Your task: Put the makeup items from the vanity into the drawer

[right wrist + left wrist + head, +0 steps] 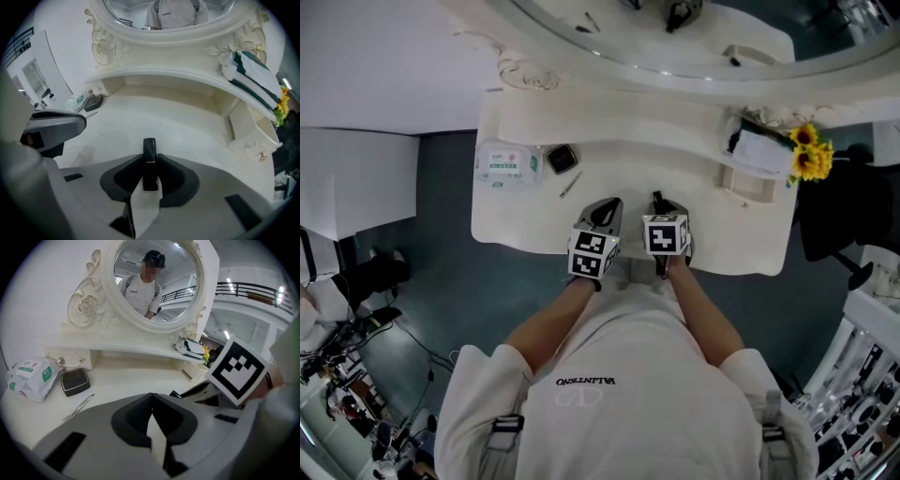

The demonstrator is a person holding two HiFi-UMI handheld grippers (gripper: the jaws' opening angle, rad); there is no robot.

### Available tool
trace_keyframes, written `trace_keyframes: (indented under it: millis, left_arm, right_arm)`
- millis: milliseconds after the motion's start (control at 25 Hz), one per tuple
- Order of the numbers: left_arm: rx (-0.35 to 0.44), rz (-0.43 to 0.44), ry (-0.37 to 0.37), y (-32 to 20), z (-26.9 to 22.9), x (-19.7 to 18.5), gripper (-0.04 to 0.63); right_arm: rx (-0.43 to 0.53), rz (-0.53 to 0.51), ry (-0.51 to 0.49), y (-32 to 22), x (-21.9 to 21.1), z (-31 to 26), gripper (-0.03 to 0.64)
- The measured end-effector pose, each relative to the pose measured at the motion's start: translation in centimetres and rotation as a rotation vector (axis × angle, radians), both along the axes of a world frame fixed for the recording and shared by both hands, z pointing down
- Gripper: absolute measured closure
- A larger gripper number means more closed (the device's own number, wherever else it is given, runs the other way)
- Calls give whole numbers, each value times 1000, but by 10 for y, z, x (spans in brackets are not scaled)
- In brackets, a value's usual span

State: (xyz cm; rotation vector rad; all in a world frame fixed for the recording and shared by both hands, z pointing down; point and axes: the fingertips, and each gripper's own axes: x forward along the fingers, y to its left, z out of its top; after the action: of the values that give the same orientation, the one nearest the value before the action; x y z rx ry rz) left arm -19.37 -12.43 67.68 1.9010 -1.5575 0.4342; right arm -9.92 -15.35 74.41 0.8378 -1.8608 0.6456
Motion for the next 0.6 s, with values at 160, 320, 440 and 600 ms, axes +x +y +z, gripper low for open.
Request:
trace_keyframes:
  millis: [160, 320, 440, 600]
  left_arm:
    - [15, 19, -1, -4, -7, 6, 592]
    - [31, 58, -1, -13, -15, 21, 592]
    - [53, 88, -3, -22, -25, 34, 592]
    - [96, 157, -11, -41, -41, 55, 592]
  right_arm:
    - [31, 37, -28, -9, 12, -13, 509]
    - [81, 86, -76, -23, 26, -36, 509]
    - [126, 112, -103, -32, 38, -56, 511]
    - [184, 156, -133, -43, 55, -78, 510]
